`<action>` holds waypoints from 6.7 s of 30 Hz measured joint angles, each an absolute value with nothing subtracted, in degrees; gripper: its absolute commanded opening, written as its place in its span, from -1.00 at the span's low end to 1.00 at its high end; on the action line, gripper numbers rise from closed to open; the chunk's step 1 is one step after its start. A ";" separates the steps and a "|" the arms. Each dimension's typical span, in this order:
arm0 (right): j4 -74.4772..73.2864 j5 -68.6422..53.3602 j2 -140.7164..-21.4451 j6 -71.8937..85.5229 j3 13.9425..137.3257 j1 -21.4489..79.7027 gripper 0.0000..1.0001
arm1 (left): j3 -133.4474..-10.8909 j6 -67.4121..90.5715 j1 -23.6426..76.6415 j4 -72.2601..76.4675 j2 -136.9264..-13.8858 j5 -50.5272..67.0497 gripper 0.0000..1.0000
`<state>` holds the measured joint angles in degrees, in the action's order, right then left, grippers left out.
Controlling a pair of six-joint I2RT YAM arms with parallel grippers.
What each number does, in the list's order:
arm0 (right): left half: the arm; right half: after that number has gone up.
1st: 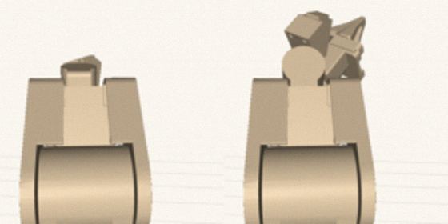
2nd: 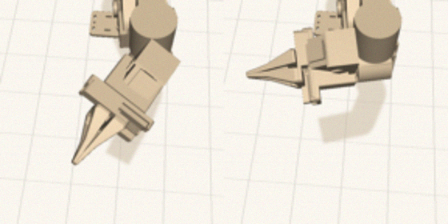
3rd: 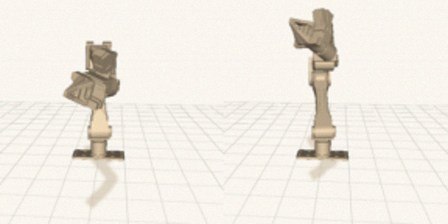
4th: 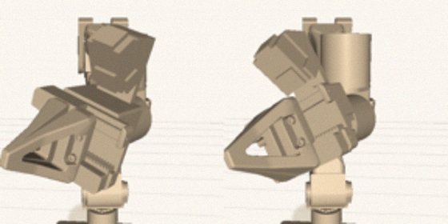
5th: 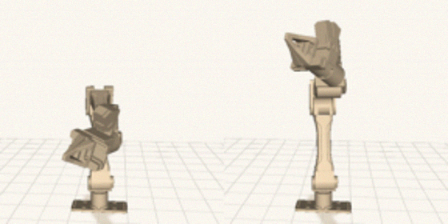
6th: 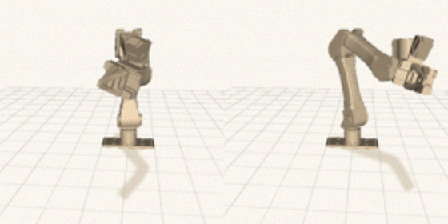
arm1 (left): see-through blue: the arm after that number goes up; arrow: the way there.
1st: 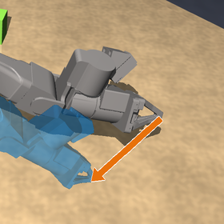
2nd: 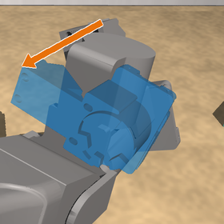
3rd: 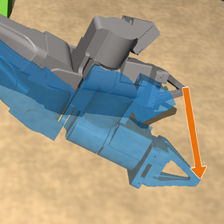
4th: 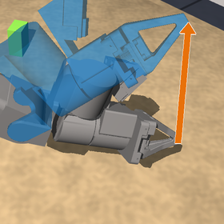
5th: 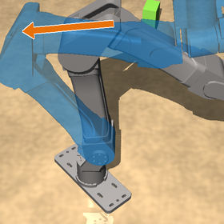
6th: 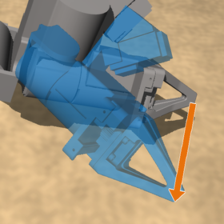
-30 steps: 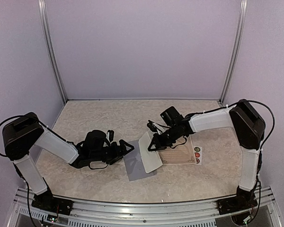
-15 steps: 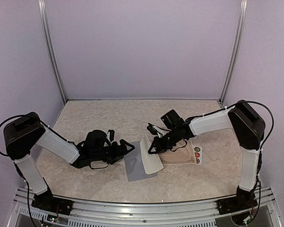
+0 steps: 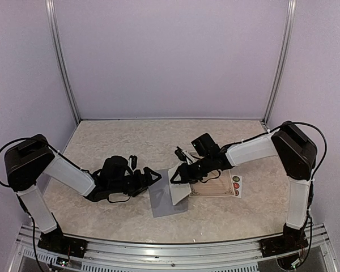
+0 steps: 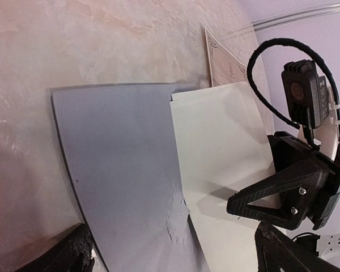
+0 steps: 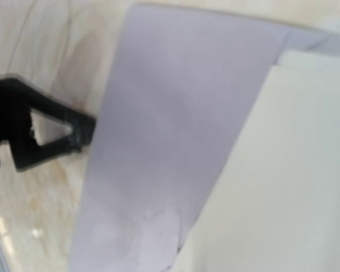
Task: Place the letter into the envelope and seal it
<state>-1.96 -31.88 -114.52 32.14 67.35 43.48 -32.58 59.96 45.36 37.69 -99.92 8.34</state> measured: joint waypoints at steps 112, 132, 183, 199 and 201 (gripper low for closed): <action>17.21 -39.35 -88.82 31.20 51.92 45.28 -1.00 | -22.87 56.10 45.84 66.57 -79.90 29.74 -1.00; 16.47 -43.70 -88.82 27.68 52.77 46.00 -1.00 | -22.94 56.34 45.84 66.85 -80.14 30.94 -1.00; 32.75 -39.29 -91.64 38.37 51.88 50.48 -0.34 | -23.49 58.72 47.27 73.60 -84.44 28.01 -1.00; 28.47 -38.22 -85.86 37.30 48.58 49.32 -1.00 | -23.40 58.30 47.72 73.47 -83.42 28.58 -0.73; 29.30 -38.39 -86.04 38.02 48.31 49.39 -1.00 | -23.40 58.26 47.75 73.47 -83.42 28.73 -0.72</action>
<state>29.30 -38.39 -86.04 38.02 48.31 49.39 -23.40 58.26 47.75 73.47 -83.42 28.73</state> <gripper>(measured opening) 0.004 0.129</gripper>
